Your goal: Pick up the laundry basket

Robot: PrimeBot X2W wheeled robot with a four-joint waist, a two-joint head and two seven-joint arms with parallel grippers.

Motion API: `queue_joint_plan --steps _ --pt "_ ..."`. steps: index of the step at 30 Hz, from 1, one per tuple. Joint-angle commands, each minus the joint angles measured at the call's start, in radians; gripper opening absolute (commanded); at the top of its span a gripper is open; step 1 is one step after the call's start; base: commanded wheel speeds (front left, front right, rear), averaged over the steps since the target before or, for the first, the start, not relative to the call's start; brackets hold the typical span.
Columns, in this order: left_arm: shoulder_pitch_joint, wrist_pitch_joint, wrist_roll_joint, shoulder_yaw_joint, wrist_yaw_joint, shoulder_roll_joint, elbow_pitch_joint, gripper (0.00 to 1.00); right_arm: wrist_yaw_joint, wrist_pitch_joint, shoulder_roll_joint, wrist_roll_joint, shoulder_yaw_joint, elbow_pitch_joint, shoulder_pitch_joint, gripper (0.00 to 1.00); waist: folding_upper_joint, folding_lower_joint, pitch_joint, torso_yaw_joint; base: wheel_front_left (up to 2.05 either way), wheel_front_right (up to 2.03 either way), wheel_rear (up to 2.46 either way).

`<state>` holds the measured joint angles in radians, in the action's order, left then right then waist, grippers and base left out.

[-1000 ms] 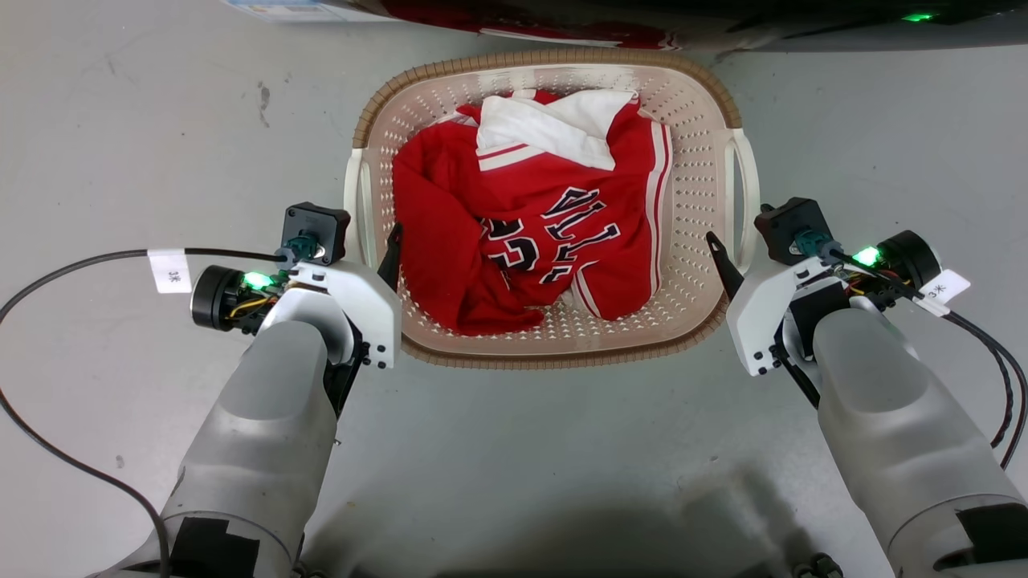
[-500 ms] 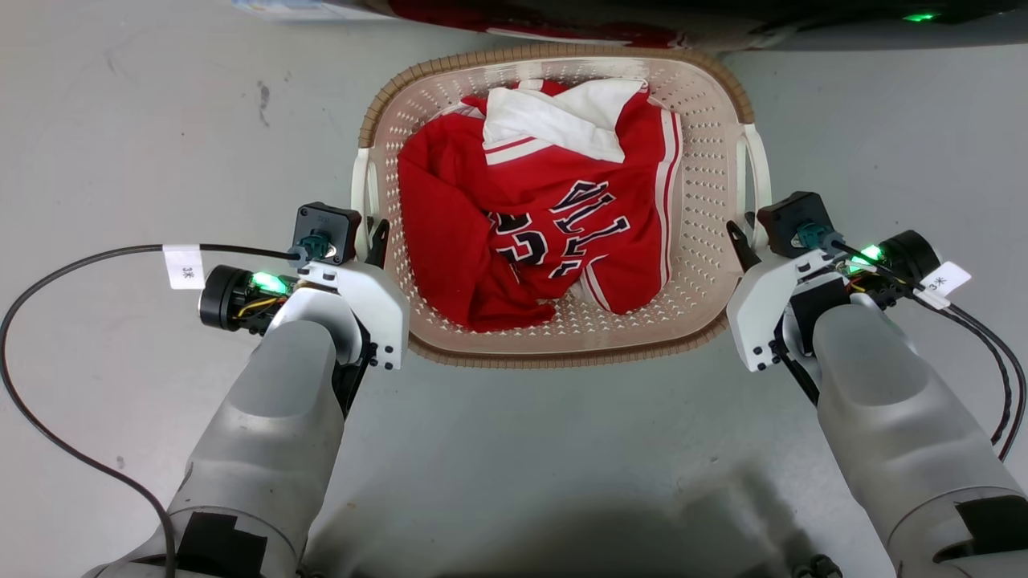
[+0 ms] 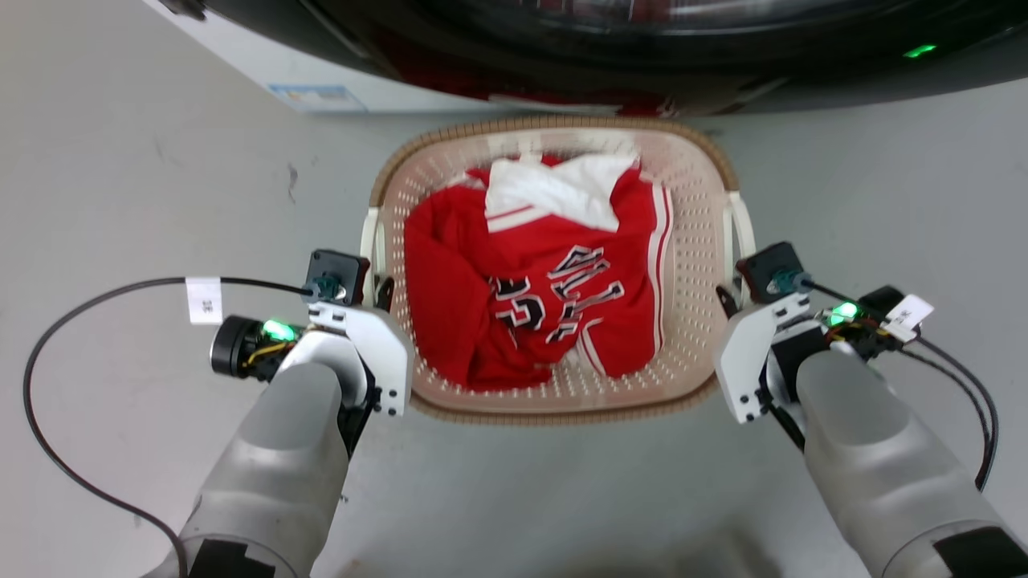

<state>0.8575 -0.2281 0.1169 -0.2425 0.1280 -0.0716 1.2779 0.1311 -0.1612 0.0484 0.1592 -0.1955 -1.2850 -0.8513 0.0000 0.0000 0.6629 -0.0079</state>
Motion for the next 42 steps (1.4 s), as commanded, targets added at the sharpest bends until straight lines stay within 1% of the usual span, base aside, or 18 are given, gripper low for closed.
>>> queue_joint_plan --steps 1,6,10,19,29,42 --pt "-0.013 0.003 0.0 -0.006 0.002 0.0 -0.001 0.0 -0.001 0.008 0.003 -0.017 -0.022 0.0 0.019 0.0 0.0 0.0 -0.053 -0.009 0.0 0.0 0.0" --pt "-0.056 0.043 0.025 -0.024 0.002 0.003 0.005 0.0 -0.001 0.063 0.003 -0.117 -0.117 -0.001 0.062 0.0 0.0 0.0 -0.137 -0.019 0.0 0.0 0.0" --pt "-0.093 0.094 0.046 -0.053 0.003 0.007 0.007 0.0 -0.001 0.11 0.002 -0.201 -0.195 0.01 0.096 0.0 0.0 0.0 -0.203 -0.026 0.0 0.0 0.0" --pt "-0.164 0.177 0.117 -0.123 0.003 0.017 0.007 0.0 0.0 0.191 -0.001 -0.329 -0.318 0.021 0.159 0.0 0.0 0.0 -0.337 -0.031 0.0 0.0 0.0" --pt "-0.221 0.25 0.197 -0.203 0.003 0.021 0.004 0.0 0.001 0.262 -0.004 -0.428 -0.421 0.029 0.213 0.0 0.0 0.0 -0.455 -0.032 0.0 0.0 0.0" --pt "-0.323 0.282 0.292 -0.3 0.003 0.013 -0.003 0.0 0.001 0.302 -0.006 -0.534 -0.538 0.02 0.3 0.0 0.0 0.0 -0.608 -0.029 0.0 0.0 0.0"
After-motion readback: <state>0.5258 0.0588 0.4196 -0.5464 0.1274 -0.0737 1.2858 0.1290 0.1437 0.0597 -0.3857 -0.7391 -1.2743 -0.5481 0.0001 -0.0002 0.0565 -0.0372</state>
